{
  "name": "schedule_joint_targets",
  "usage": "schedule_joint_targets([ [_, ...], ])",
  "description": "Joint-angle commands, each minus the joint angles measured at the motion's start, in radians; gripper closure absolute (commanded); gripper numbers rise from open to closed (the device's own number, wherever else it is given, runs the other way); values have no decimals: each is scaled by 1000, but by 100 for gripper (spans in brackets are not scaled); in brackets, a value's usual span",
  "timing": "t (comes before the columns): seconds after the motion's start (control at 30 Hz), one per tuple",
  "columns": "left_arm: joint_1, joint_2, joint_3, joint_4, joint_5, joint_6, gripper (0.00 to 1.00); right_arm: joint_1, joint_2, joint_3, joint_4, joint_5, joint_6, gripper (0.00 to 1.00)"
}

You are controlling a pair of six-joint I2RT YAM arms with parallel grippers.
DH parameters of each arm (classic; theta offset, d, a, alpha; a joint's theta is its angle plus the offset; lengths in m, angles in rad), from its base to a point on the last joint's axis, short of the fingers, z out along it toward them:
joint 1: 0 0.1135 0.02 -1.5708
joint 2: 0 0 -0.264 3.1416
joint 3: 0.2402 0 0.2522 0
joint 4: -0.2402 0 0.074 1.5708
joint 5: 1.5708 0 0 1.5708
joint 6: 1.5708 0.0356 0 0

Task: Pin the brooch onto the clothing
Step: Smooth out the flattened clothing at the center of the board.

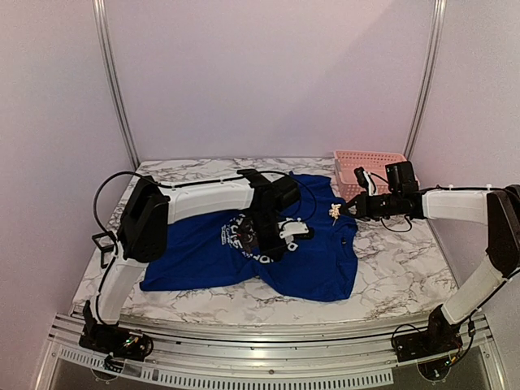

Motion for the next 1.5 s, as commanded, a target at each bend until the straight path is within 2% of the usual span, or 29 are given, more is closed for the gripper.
schedule_joint_targets([
  [0.0,-9,-114,-25,-11,70,34,100,-5,-28,-19,-12,12,-10,100],
  [0.33,-140,-313,-260,-72,327,167,100,-6,-24,-26,-22,-18,10,100],
  [0.6,-271,-309,-365,-93,450,190,100,0,-40,-64,3,-40,83,100],
  [0.7,-312,-296,-379,-122,464,227,95,17,-52,-69,0,-29,102,100],
  [0.83,-351,-309,-452,-124,370,260,83,37,-65,-75,-10,-11,107,100],
  [0.87,-359,-315,-469,-120,340,264,78,39,-70,-79,-10,-11,110,100],
  [0.97,-368,-331,-488,-121,276,270,48,41,-74,-88,1,-13,119,100],
  [1.07,-364,-347,-459,-133,208,264,30,47,-70,-87,7,-18,128,100],
  [1.13,-350,-352,-414,-151,170,260,27,55,-65,-83,12,-26,129,100],
  [1.27,-272,-355,-277,-170,171,234,27,60,-52,-80,14,-64,129,100],
  [1.37,-208,-358,-229,-33,127,135,29,65,-33,-80,12,-93,124,100],
  [1.47,-172,-318,-243,142,10,39,34,68,-11,-83,12,-94,121,100],
])
